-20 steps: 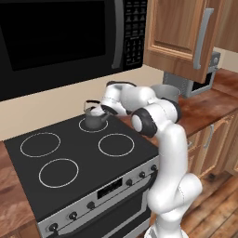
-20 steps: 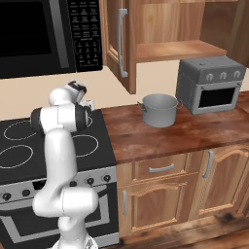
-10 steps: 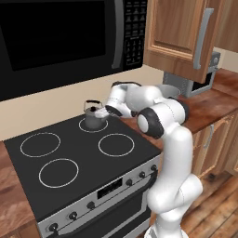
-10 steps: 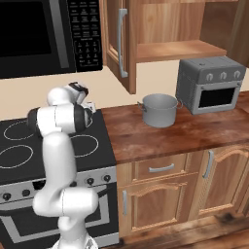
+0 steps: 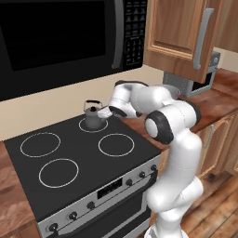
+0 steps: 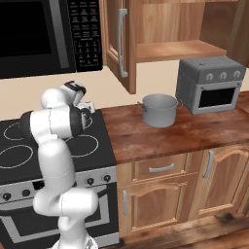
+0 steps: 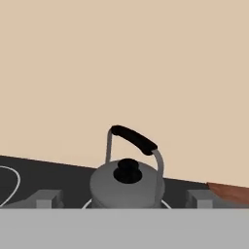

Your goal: Pick the kettle from the cabinet and place it on a stove burner. Then pick the pot from the counter and place it on another stove burner. Finally, turn both burners on.

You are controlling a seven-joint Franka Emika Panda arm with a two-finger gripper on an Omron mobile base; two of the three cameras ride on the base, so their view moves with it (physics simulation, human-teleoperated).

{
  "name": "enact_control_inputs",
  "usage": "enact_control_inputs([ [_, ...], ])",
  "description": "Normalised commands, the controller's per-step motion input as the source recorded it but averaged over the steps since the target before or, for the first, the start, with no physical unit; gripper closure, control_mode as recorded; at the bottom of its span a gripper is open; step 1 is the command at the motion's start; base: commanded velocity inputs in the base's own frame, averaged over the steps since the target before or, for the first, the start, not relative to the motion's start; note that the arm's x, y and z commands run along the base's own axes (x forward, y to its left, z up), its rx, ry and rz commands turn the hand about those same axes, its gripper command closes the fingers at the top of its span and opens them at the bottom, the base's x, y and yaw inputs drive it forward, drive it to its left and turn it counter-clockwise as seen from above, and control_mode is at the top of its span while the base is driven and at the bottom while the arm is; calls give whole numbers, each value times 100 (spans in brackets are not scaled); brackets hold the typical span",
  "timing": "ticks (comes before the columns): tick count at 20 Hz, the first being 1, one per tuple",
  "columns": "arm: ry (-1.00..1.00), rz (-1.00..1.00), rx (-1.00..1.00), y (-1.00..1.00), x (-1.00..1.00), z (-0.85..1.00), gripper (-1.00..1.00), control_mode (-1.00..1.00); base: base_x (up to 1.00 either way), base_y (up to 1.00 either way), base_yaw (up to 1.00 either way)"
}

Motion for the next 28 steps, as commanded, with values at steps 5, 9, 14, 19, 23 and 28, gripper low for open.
enact_control_inputs([
  [5, 3, 0, 0, -13, -36, 37, -100, -100, 0, 0, 0],
  [9, 2, 0, 0, -14, -42, 38, -100, -100, 0, 0, 0],
  [14, 0, 0, 0, -19, -44, 40, -100, -100, 0, 0, 0],
  [19, 0, 0, 0, -20, -45, 39, -100, -100, 0, 0, 0],
  [23, 0, 0, 0, -20, -48, 35, -100, -100, 0, 0, 0],
  [28, 0, 0, 0, -20, -53, 27, -100, -100, 0, 0, 0],
])
